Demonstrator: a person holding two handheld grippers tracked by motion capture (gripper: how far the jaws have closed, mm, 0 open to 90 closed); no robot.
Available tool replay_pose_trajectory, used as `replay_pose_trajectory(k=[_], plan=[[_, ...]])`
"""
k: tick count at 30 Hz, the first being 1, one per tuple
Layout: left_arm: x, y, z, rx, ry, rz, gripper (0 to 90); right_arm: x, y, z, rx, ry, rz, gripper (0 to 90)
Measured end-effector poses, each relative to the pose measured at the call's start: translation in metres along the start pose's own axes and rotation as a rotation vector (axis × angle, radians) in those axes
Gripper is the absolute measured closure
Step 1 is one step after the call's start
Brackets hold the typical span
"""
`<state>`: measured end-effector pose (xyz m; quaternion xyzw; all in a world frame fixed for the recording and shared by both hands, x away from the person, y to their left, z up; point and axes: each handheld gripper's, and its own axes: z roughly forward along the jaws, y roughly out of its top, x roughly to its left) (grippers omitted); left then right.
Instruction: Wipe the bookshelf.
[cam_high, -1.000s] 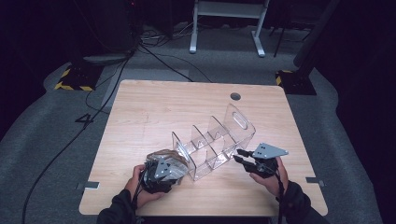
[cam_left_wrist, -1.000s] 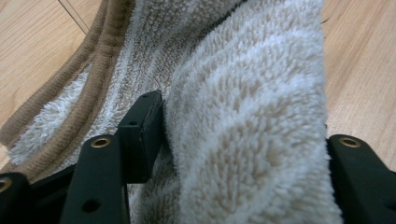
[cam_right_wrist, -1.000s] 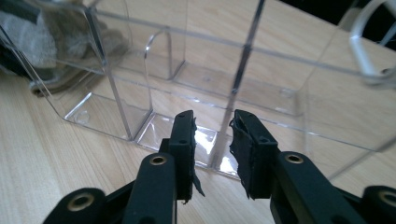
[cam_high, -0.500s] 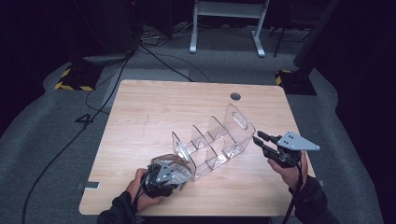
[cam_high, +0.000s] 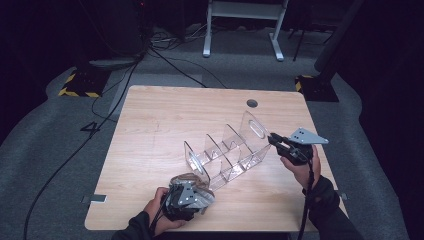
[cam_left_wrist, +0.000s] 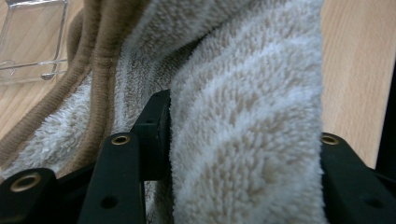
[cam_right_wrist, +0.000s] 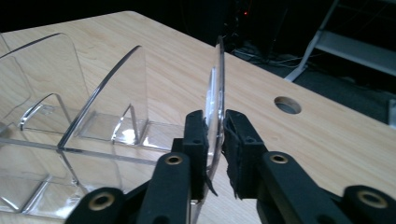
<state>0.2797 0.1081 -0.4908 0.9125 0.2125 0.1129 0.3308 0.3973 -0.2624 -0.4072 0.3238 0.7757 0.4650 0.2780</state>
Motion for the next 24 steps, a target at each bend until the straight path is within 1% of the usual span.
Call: replay_pose_trajectory(k=[2,3,4,5,6,8,11,12,15,16,19,20,21,22,23,24], plan=[[-0.001,0.001,0.001,-0.004,0.009,-0.014,50.6,0.001,-0.001,0.001,0.009,-0.004,0.0,80.3],[-0.001,0.001,0.001,-0.004,0.009,-0.014,50.7,0.001,-0.001,0.001,0.009,-0.004,0.0,80.3],[0.0,0.001,0.002,-0.006,0.012,-0.012,50.7,0.001,-0.002,0.0,0.007,-0.003,0.009,80.4],[0.0,0.001,0.002,-0.008,0.018,-0.021,50.8,0.001,-0.003,0.0,0.009,0.0,0.012,80.7],[0.001,0.001,0.002,-0.007,0.022,-0.03,51.1,0.002,-0.004,-0.001,0.007,0.002,0.014,80.7],[0.002,0.002,0.003,-0.01,0.035,-0.032,50.9,0.004,-0.004,-0.003,0.008,0.012,0.024,80.7],[0.005,0.001,0.003,-0.012,0.041,-0.042,50.7,0.007,-0.006,-0.008,0.008,0.012,0.024,80.5],[0.006,0.001,0.003,-0.015,0.046,-0.048,50.7,0.009,-0.007,-0.011,0.01,0.009,0.032,79.7],[0.012,0.0,0.002,-0.011,0.07,-0.061,50.7,0.014,-0.009,-0.018,0.014,0.014,0.053,74.1],[0.015,-0.001,0.002,-0.006,0.084,-0.071,50.7,0.016,-0.009,-0.021,0.018,0.016,0.06,71.4],[0.025,-0.004,0.0,-0.001,0.117,-0.101,50.7,0.023,-0.01,-0.028,0.024,0.052,0.074,61.4],[0.025,-0.004,0.0,-0.001,0.117,-0.101,50.7,0.025,-0.009,-0.03,0.028,0.067,0.075,58.7],[0.029,-0.005,-0.001,0.003,0.13,-0.115,50.7,0.025,-0.009,-0.03,0.028,0.067,0.075,58.7],[0.034,-0.006,-0.002,0.006,0.143,-0.125,50.7,0.027,-0.009,-0.032,0.032,0.088,0.073,56.6],[0.037,-0.007,-0.002,0.005,0.149,-0.134,50.6,0.029,-0.008,-0.034,0.038,0.114,0.074,52.7],[0.04,-0.008,-0.003,0.005,0.156,-0.137,50.6,0.03,-0.008,-0.034,0.04,0.131,0.072,48.3]])
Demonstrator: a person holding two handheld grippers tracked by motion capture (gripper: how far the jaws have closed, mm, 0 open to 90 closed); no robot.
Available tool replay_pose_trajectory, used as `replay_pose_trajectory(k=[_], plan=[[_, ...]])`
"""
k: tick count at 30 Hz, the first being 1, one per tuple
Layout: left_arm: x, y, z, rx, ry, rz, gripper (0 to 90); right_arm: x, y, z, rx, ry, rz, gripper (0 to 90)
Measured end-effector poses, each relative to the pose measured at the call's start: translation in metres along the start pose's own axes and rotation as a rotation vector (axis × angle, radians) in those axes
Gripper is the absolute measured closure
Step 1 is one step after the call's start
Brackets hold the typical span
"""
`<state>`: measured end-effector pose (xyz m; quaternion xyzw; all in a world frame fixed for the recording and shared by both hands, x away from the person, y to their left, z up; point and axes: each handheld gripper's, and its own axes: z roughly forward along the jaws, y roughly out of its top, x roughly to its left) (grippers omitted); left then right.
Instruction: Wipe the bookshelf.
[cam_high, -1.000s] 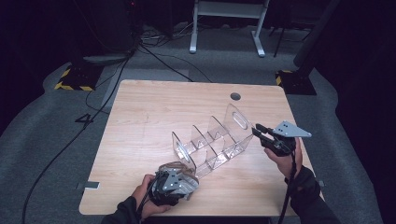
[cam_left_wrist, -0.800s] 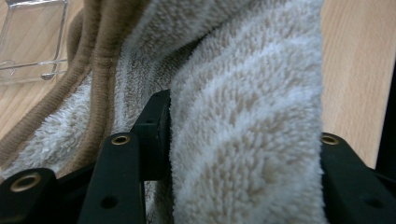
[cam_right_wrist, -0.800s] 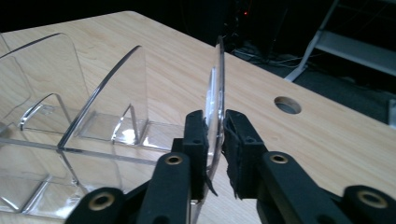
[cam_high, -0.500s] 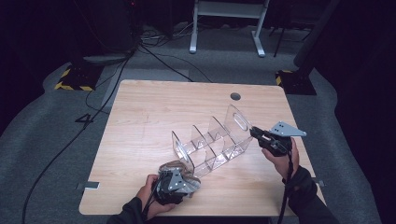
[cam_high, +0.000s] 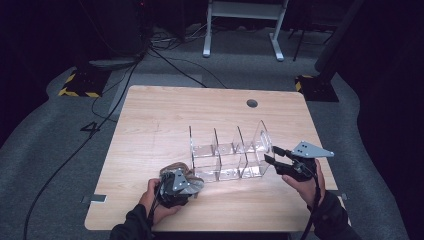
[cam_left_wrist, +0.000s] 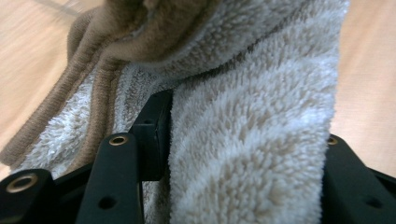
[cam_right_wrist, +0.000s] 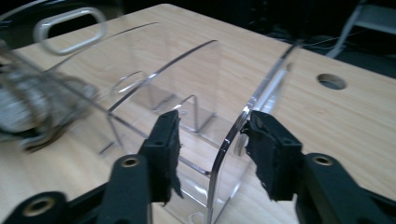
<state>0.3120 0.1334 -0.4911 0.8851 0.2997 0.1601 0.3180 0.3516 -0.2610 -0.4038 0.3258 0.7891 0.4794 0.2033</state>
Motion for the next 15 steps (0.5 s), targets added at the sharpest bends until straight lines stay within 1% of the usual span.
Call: replay_pose_trajectory(k=[1,2,4,6,8,10,12,15], plan=[[0.004,0.0,0.0,0.003,0.01,-0.004,50.7,0.002,0.0,0.0,0.013,0.021,-0.016,46.5],[0.007,0.0,0.0,0.009,0.023,-0.009,50.6,0.005,0.0,0.001,0.032,0.031,-0.044,45.3],[0.014,-0.001,0.0,0.012,0.041,-0.013,50.7,0.008,-0.003,0.003,0.046,0.068,-0.064,44.7],[0.02,-0.002,0.0,0.013,0.048,-0.03,50.4,0.011,-0.005,0.006,0.07,0.109,-0.094,45.2],[0.026,-0.003,-0.001,0.008,0.042,-0.042,50.7,0.014,-0.007,0.007,0.065,0.124,-0.112,45.1],[0.028,-0.003,-0.001,0.006,0.038,-0.038,52.0,0.015,-0.008,0.008,0.063,0.143,-0.126,45.0],[0.028,-0.003,-0.003,0.009,0.036,-0.026,55.8,0.015,-0.009,0.009,0.058,0.148,-0.142,44.9],[0.027,-0.003,-0.006,-0.003,0.039,-0.02,61.3,0.012,-0.009,0.01,0.044,0.16,-0.154,42.3]])
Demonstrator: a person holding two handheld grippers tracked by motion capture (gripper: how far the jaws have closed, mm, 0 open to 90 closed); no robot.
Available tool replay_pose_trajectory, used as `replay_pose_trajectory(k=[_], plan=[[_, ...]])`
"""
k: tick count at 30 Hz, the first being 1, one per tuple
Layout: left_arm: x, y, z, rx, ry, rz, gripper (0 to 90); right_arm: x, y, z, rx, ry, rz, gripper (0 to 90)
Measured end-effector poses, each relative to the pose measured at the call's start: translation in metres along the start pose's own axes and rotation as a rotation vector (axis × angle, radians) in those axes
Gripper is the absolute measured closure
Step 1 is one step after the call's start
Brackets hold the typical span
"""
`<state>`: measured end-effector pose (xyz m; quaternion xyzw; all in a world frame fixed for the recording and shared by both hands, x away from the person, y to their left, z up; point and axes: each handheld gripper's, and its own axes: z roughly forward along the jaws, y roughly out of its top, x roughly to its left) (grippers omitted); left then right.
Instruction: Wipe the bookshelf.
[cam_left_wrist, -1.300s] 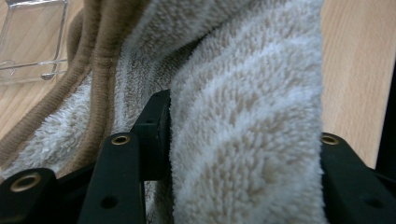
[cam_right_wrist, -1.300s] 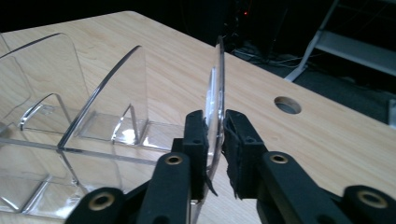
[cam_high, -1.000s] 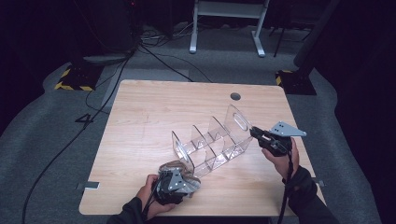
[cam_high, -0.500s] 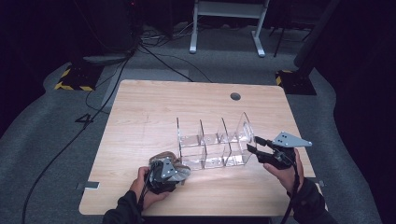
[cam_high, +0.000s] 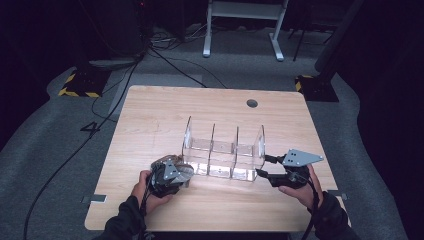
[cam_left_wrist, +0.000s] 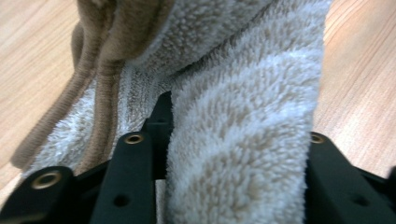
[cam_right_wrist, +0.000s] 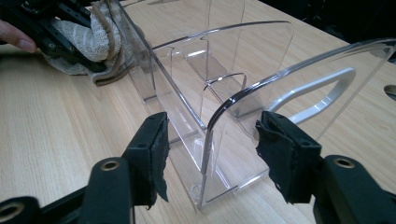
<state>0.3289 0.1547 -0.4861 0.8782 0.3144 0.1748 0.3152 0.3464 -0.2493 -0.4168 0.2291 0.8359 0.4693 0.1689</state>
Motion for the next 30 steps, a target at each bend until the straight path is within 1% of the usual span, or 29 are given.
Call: replay_pose_trajectory(k=[1,3,4,6,8,9,12,14,17,20,23,25,28,30], plan=[[0.0,0.0,-0.001,-0.004,0.0,0.001,62.2,-0.001,0.0,0.0,-0.005,0.001,-0.008,41.5],[-0.001,0.001,-0.005,-0.033,-0.005,-0.009,65.1,-0.002,0.001,0.001,-0.018,-0.008,-0.018,39.3],[-0.002,0.002,-0.008,-0.037,-0.008,-0.001,66.1,-0.003,0.001,0.001,-0.026,-0.008,-0.019,38.0],[-0.003,0.003,-0.014,-0.073,-0.005,0.001,66.8,-0.004,0.002,0.002,-0.033,-0.011,-0.027,37.6],[-0.004,0.005,-0.02,-0.1,-0.011,0.003,67.0,-0.007,0.003,0.002,-0.048,-0.001,-0.021,35.5],[-0.004,0.006,-0.022,-0.12,-0.007,0.002,67.0,-0.008,0.003,0.003,-0.048,-0.002,-0.023,35.5],[-0.007,0.009,-0.028,-0.147,-0.008,0.006,67.2,-0.01,0.004,0.004,-0.06,-0.003,-0.016,34.7],[-0.008,0.012,-0.031,-0.174,-0.011,0.003,67.1,-0.01,0.005,0.004,-0.056,-0.008,-0.015,34.0],[-0.011,0.017,-0.038,-0.21,-0.01,0.012,67.1,-0.011,0.005,0.006,-0.058,-0.012,-0.017,33.7],[-0.013,0.023,-0.044,-0.237,0.008,0.026,67.0,-0.011,0.005,0.006,-0.058,-0.014,-0.016,34.1],[-0.01,0.026,-0.048,-0.244,0.018,0.034,66.8,-0.011,0.005,0.006,-0.053,-0.019,-0.017,34.6],[-0.01,0.026,-0.047,-0.244,0.029,0.033,66.6,-0.011,0.005,0.007,-0.049,-0.02,-0.019,35.3],[-0.011,0.03,-0.043,-0.237,0.021,0.041,66.4,-0.01,0.006,0.007,-0.051,-0.02,-0.026,37.2],[-0.015,0.034,-0.04,-0.235,0.015,0.064,66.3,-0.01,0.006,0.006,-0.055,-0.017,-0.024,37.4]])
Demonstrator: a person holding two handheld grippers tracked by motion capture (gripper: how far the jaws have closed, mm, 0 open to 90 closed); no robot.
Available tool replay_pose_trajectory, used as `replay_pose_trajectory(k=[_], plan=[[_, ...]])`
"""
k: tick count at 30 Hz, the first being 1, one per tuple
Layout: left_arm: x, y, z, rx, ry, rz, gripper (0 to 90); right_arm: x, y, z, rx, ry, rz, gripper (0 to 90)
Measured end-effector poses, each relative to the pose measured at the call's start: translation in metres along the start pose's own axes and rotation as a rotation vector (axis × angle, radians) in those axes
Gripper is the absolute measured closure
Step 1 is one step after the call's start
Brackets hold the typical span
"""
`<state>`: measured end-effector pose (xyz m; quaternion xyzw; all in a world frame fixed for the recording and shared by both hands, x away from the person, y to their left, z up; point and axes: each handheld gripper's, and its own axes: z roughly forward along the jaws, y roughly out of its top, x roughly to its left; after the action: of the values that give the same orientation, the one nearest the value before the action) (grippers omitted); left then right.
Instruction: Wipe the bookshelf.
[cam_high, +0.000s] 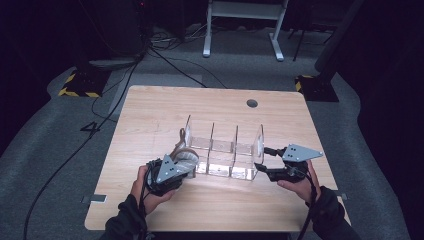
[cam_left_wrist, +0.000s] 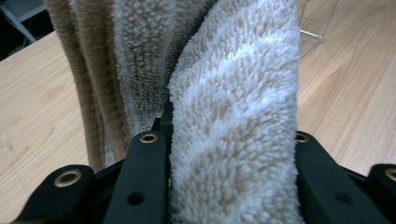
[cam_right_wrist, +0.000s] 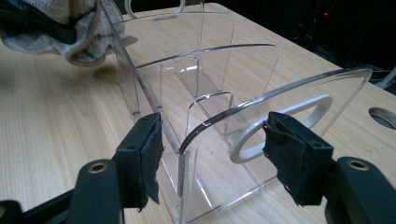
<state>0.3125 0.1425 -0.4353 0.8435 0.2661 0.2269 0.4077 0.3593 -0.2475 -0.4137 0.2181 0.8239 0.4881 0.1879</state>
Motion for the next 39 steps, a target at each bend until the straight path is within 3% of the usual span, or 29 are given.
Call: replay_pose_trajectory(k=[10,15,17,21,24,28,39], plan=[[-0.02,0.018,0.019,0.001,-0.052,0.071,65.5,-0.002,0.002,0.002,-0.005,-0.001,0.023,34.8],[-0.029,0.024,0.026,0.001,-0.09,0.109,64.9,-0.004,0.004,0.002,-0.01,0.003,0.055,33.3],[-0.037,0.029,0.031,0.002,-0.103,0.142,64.6,-0.004,0.006,0.004,-0.002,-0.003,0.086,32.6],[-0.042,0.032,0.036,0.002,-0.12,0.142,64.3,-0.002,0.006,0.007,-0.005,-0.028,0.118,33.5],[-0.045,0.034,0.039,0.001,-0.126,0.153,64.3,-0.001,0.007,0.005,-0.03,-0.047,0.137,38.9],[-0.049,0.039,0.045,-0.001,-0.129,0.163,64.3,-0.002,0.007,0.005,-0.019,-0.073,0.138,51.7],[-0.067,0.055,0.072,0.002,-0.164,0.194,64.2,0.002,0.01,0.007,-0.01,-0.09,0.144,59.4]])
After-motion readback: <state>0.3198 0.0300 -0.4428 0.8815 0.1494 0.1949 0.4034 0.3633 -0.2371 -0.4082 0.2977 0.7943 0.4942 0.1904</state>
